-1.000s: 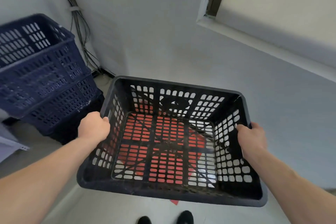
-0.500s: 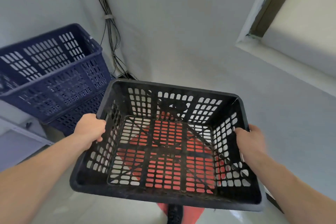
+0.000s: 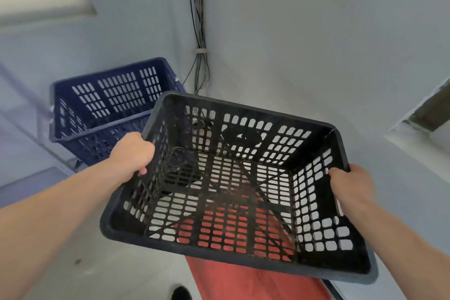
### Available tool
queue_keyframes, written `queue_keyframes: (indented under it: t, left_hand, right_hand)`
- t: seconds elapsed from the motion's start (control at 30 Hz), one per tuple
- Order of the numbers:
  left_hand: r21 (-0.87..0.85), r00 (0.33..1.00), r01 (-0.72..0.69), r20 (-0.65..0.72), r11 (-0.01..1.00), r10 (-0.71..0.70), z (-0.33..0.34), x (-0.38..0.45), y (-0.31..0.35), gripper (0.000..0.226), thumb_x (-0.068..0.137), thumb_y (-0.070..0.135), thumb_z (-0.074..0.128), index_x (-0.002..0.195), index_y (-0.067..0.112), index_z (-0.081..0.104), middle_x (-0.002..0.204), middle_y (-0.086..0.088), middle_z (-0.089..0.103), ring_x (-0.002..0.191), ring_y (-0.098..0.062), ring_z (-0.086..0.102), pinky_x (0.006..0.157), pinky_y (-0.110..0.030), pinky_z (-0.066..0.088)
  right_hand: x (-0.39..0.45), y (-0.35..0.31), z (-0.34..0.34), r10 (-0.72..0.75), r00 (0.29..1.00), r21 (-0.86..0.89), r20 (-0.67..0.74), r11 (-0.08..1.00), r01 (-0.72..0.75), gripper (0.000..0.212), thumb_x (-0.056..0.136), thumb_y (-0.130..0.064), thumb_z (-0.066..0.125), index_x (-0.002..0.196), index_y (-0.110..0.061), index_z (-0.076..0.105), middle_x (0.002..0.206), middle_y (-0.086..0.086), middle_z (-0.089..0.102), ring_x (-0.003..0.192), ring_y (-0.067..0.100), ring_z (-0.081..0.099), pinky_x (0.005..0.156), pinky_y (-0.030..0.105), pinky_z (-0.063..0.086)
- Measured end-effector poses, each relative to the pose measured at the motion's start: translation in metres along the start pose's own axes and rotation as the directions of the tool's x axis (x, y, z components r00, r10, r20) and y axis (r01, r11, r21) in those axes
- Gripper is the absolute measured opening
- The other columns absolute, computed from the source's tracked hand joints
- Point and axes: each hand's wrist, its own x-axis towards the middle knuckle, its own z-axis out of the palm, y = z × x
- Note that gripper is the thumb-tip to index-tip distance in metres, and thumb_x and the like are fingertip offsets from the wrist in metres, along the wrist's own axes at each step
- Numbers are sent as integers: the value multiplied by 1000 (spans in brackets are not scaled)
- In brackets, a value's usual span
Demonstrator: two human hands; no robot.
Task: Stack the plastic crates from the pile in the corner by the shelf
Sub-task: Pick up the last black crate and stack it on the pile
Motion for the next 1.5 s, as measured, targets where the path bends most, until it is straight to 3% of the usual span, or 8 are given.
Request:
queue_keyframes:
  t: [0.13,0.23,0.4,0.57,0.73,0.97,1.4,1.5]
  left_hand:
    - [-106,999,-26,41,994,31,-41,24,18,10,89,6,49,97,3,43,82,-21,64,53,-31,55,61,-40,46]
    - [-173,997,-34,57,984,44,-80,33,30,16,90,6,48,103,-3,48,79,-21,62,50,-29,51,57,-37,44]
    - [-280,994,-63,68,958,85,-149,52,42,31,89,6,47,118,-4,54,75,-20,60,48,-28,50,51,-32,47]
    - [-353,995,-92,6,931,100,-209,68,35,15,87,1,46,97,-7,54,70,-21,55,44,-27,47,49,-30,44]
    - [-391,995,-101,-63,915,83,-258,94,16,12,90,1,46,79,-3,49,67,-20,50,43,-25,43,48,-30,42]
    - [-406,983,-51,-181,913,-26,-293,148,-20,13,93,4,45,87,-7,48,62,-21,51,43,-26,44,53,-38,43]
    - [-479,905,148,-287,865,-313,-300,228,-36,11,93,1,48,88,-7,51,67,-21,53,46,-26,46,49,-31,42]
    - [-465,887,187,-298,865,-352,-302,250,-39,10,92,0,48,91,-7,53,67,-21,54,45,-26,48,49,-31,42]
  right_hand:
    - [-2,-50,7,-40,999,-15,-36,999,39,24,93,-17,57,110,-2,65,87,14,63,66,22,53,53,27,33]
    - [-8,-94,9,-69,996,-14,-63,998,68,13,91,-12,61,96,-1,64,79,15,63,62,24,52,52,27,32]
    - [-21,-178,14,-162,984,-11,-70,987,162,24,87,-21,66,81,2,65,84,21,67,67,29,57,56,34,38]
    - [-41,-256,35,-225,973,55,-60,972,228,34,76,-27,70,93,3,69,90,20,69,73,32,62,56,33,40]
    - [-56,-328,74,-321,947,98,-26,942,322,19,74,-22,67,73,-4,59,71,13,58,61,27,52,62,34,41]
    - [-54,-419,156,-456,883,77,111,890,450,24,79,-21,66,65,-8,53,61,7,52,55,25,48,58,33,39]
    - [-5,-516,305,-534,772,59,345,833,550,30,77,-26,70,92,1,67,75,10,61,65,27,56,53,31,35]
    - [1,-533,331,-530,759,42,377,829,558,25,81,-23,69,87,1,65,72,9,59,62,24,54,52,31,34]
